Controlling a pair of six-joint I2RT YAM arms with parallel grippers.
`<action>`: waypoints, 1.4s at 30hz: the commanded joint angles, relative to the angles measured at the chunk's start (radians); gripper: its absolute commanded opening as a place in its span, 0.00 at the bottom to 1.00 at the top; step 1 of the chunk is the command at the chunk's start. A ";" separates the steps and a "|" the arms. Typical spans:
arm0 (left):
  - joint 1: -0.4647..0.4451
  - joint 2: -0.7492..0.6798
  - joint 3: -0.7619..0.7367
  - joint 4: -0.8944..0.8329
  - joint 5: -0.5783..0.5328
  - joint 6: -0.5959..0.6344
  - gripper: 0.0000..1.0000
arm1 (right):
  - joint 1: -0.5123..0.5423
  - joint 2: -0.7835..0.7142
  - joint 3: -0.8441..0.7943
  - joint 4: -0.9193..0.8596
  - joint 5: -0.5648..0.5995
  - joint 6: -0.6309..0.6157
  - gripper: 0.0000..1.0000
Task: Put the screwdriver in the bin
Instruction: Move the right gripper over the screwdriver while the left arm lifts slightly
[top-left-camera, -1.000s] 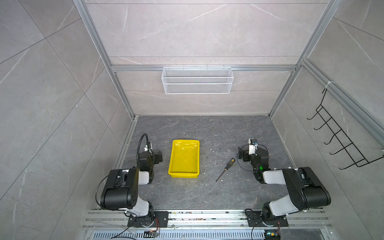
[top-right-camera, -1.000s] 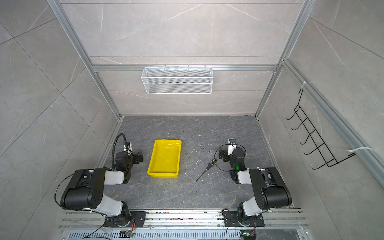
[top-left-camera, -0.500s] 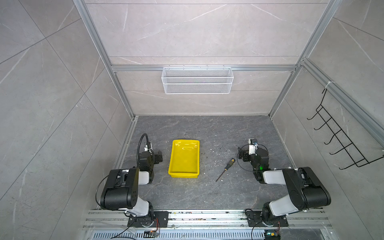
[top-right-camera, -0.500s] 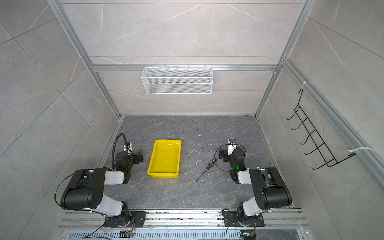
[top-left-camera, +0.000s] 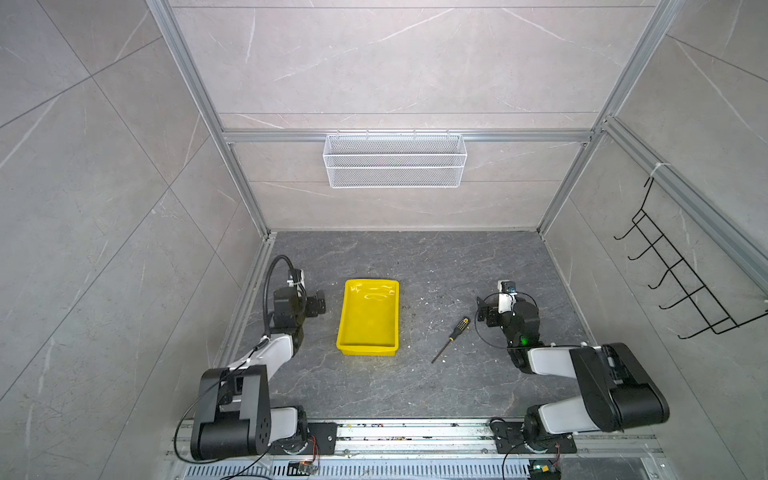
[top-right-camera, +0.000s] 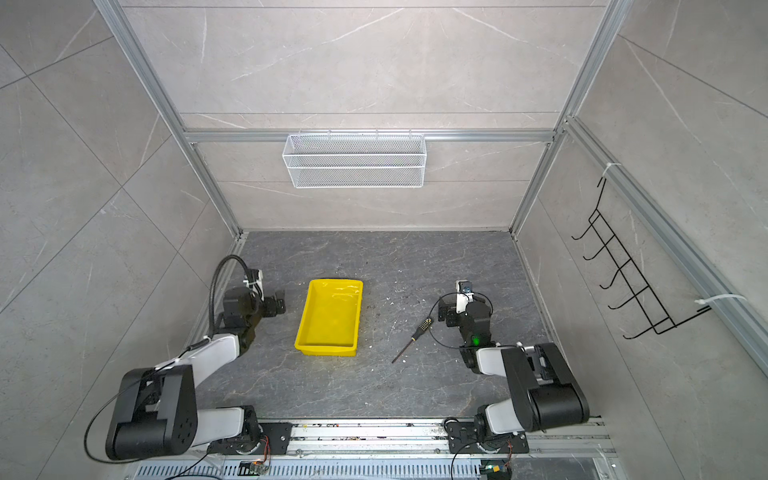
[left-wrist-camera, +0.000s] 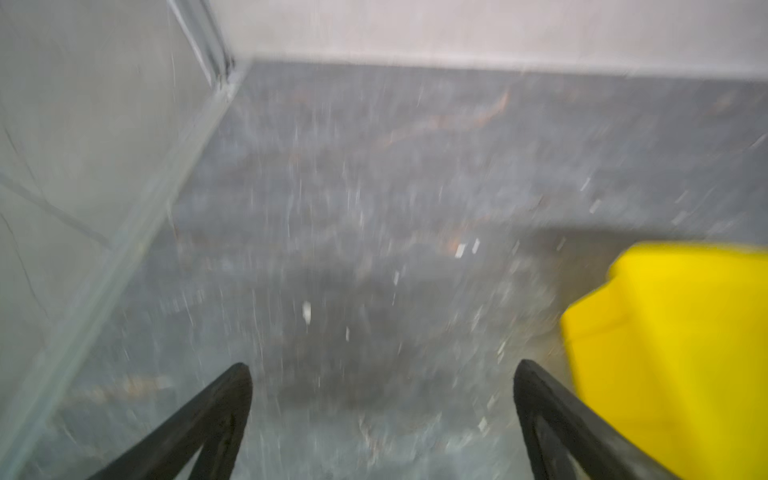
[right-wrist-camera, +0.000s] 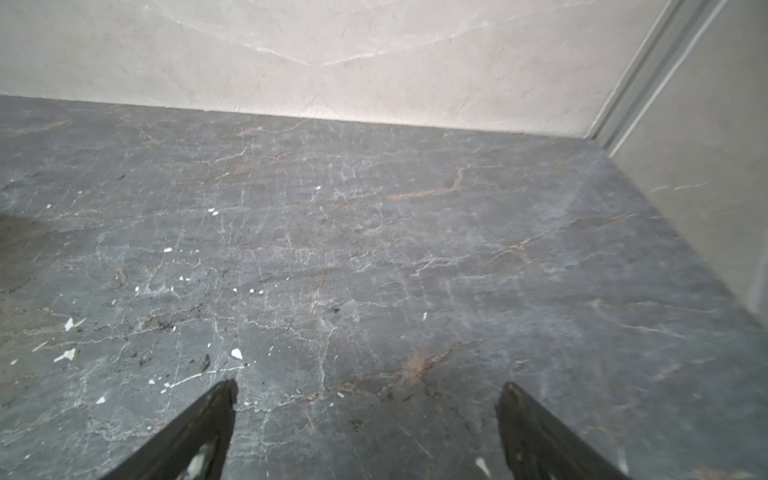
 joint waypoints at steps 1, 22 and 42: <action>-0.004 -0.087 0.073 -0.234 0.106 -0.012 1.00 | 0.001 -0.209 0.066 -0.218 0.078 0.020 0.99; -0.002 -0.212 0.006 -0.495 -0.330 -0.505 1.00 | 0.002 -0.335 0.709 -1.467 0.171 0.729 1.00; -0.001 -0.314 -0.207 -0.267 -0.321 -0.647 0.99 | 0.221 -0.057 0.460 -1.277 -0.079 1.038 0.71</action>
